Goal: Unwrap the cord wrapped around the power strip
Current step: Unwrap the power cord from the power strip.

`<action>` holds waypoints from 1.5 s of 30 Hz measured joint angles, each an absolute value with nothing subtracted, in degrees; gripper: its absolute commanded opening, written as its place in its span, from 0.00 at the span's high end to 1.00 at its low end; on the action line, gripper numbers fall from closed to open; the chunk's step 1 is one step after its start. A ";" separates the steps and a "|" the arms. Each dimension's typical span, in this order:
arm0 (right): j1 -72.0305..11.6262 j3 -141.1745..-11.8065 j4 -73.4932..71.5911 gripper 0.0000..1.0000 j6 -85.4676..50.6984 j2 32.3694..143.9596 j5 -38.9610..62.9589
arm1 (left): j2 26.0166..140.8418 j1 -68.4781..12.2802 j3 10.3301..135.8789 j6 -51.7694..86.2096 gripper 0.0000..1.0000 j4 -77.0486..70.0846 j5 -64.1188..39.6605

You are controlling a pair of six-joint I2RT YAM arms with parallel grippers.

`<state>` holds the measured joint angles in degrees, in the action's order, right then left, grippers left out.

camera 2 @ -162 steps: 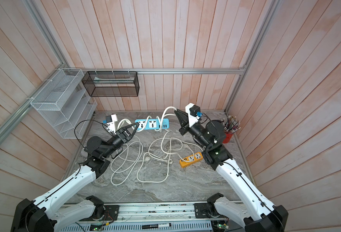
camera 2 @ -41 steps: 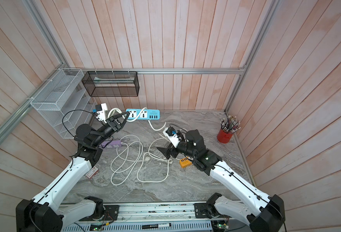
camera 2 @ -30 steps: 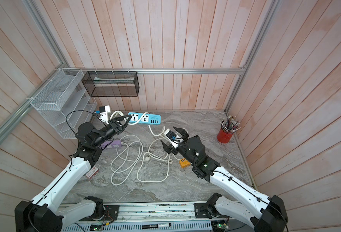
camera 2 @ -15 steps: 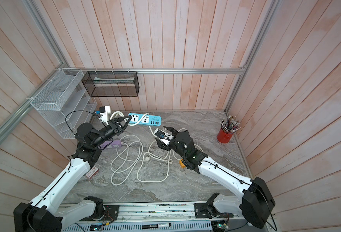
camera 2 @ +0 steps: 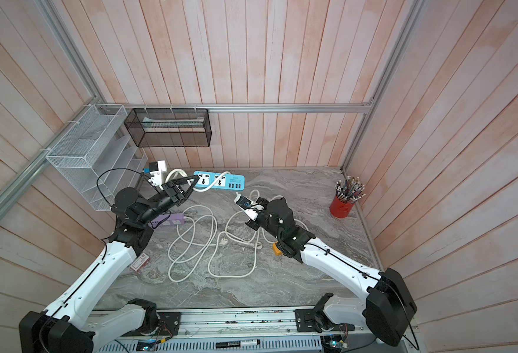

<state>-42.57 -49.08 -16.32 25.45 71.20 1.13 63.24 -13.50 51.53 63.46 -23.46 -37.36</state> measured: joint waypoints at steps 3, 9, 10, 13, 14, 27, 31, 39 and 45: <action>-38.96 -49.08 -16.88 1.00 22.46 71.22 1.93 | 63.24 -13.50 51.53 63.86 1.00 -23.62 -37.74; -30.79 -50.83 -19.49 1.00 15.81 72.12 2.83 | 63.20 -13.50 51.40 64.60 1.00 -23.64 -39.75; -29.65 -51.94 -19.68 1.00 14.76 72.71 2.85 | 63.13 -13.50 51.22 64.66 1.00 -23.90 -40.07; -27.49 -55.53 -20.23 1.00 11.79 73.63 3.01 | 62.78 -13.80 49.56 64.75 1.00 -24.56 -40.51; -27.18 -56.84 -20.73 1.00 10.72 73.63 3.40 | 62.78 -13.98 48.77 64.75 1.00 -24.84 -40.56; -25.23 -66.48 -12.95 0.10 1.80 71.48 24.53 | 63.83 -14.35 46.44 63.86 1.00 -24.16 -41.39; -25.54 -66.15 -3.95 0.02 2.68 68.27 29.54 | 64.53 -14.04 49.78 63.59 1.00 -23.03 -41.85; -36.40 -57.91 4.56 0.01 12.25 55.72 21.71 | 66.41 -12.51 59.75 62.48 1.00 -18.09 -42.33; -48.58 -52.51 2.52 0.02 21.61 59.07 6.04 | 67.64 -12.32 63.05 62.37 1.00 -16.53 -43.31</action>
<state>-48.58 -52.51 2.52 21.61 59.07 6.04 67.64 -12.32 63.05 62.37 -16.53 -43.31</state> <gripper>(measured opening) 0.985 0.294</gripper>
